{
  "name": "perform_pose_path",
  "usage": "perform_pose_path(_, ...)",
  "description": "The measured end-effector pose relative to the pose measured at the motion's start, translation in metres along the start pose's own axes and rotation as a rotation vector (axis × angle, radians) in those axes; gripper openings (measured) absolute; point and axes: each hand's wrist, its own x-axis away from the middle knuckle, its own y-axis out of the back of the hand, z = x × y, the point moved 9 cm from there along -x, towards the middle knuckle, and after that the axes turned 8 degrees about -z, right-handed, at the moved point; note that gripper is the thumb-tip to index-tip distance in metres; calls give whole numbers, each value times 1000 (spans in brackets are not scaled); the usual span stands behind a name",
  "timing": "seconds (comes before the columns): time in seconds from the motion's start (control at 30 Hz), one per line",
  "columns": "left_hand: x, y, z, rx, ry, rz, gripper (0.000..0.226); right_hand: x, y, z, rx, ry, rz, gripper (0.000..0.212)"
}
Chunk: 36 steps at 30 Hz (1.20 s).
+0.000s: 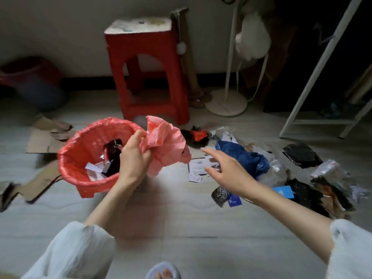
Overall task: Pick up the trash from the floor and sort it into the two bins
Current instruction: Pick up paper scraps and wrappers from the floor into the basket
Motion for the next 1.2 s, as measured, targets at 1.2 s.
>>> perform_pose_path(1.2, 47, -114, 189, -840, -84, 1062, 54, -47, -172, 49, 635, 733, 114, 34)
